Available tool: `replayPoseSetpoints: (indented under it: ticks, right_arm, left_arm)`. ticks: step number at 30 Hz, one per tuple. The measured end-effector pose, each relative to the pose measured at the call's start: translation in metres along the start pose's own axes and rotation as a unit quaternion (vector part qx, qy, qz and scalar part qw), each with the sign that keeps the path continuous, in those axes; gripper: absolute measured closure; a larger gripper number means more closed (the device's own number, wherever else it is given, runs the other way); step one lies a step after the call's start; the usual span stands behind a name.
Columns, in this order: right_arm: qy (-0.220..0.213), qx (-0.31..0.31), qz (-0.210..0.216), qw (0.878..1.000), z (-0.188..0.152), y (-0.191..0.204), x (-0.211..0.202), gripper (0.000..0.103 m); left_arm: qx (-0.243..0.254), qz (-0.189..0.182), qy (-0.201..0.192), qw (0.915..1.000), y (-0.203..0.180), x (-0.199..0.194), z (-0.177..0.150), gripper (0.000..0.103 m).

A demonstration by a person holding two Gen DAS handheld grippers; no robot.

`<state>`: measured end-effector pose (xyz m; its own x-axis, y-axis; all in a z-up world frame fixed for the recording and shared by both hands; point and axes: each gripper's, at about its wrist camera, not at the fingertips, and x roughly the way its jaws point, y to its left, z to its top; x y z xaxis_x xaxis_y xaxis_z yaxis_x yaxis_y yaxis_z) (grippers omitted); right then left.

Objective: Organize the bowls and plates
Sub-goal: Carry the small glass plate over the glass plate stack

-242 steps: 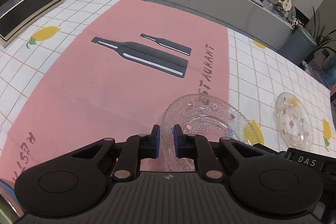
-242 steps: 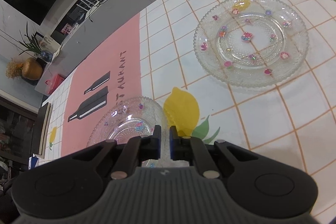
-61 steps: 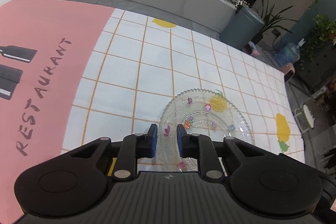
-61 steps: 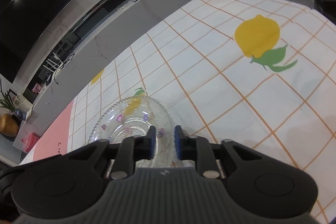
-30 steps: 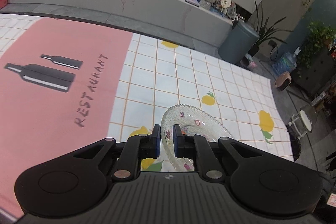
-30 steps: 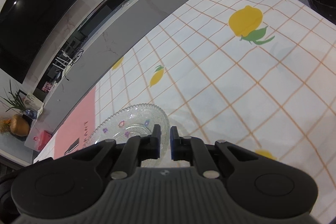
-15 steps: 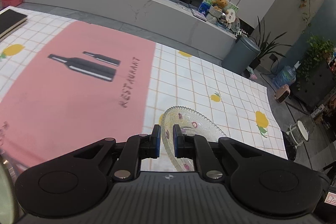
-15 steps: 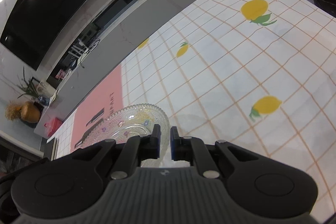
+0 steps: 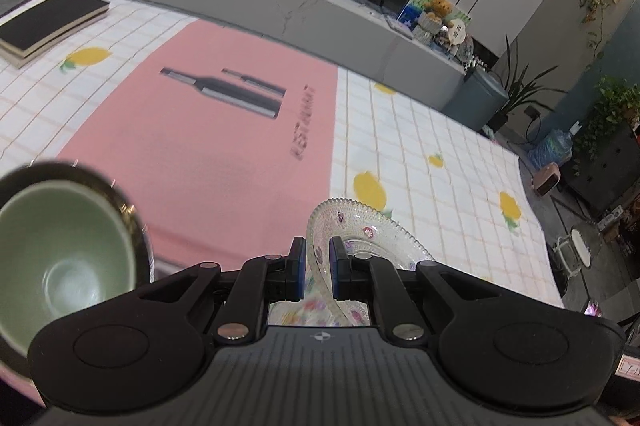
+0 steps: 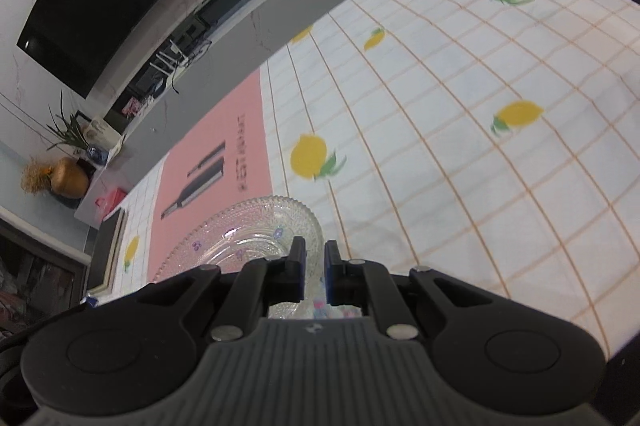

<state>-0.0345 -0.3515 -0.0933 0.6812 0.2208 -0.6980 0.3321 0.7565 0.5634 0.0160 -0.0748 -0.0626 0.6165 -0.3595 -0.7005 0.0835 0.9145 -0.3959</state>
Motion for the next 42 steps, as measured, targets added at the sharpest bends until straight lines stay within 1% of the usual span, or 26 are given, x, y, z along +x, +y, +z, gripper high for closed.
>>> replayPoseSetpoints:
  ticks: [5, 12, 26, 31, 35, 42]
  right_arm:
    - [0.012, -0.004, -0.011, 1.0, -0.014, -0.004, 0.0, 0.096]
    - [0.017, -0.017, -0.022, 0.999, -0.02, -0.005, 0.006, 0.096]
    - [0.028, -0.036, -0.034, 0.998, -0.026, -0.006, 0.017, 0.096]
    - [0.025, -0.055, -0.045, 0.997, -0.026, -0.004, 0.014, 0.096]
    - [0.026, -0.065, -0.051, 0.996, -0.027, -0.002, 0.015, 0.096]
    - [0.023, -0.089, -0.064, 0.994, -0.031, 0.004, 0.014, 0.096]
  left_arm:
    - [-0.001, 0.003, 0.014, 0.9999, 0.008, 0.001, -0.014, 0.091]
    - [0.001, 0.011, 0.023, 0.9997, 0.015, 0.006, -0.025, 0.091]
    - [0.015, 0.034, 0.044, 0.9984, 0.019, 0.017, -0.035, 0.091]
    - [0.024, 0.033, 0.053, 0.9978, 0.018, 0.018, -0.04, 0.091]
    - [0.035, 0.041, 0.058, 0.9968, 0.016, 0.021, -0.042, 0.091]
    - [0.038, 0.044, 0.064, 0.9963, 0.017, 0.02, -0.044, 0.091]
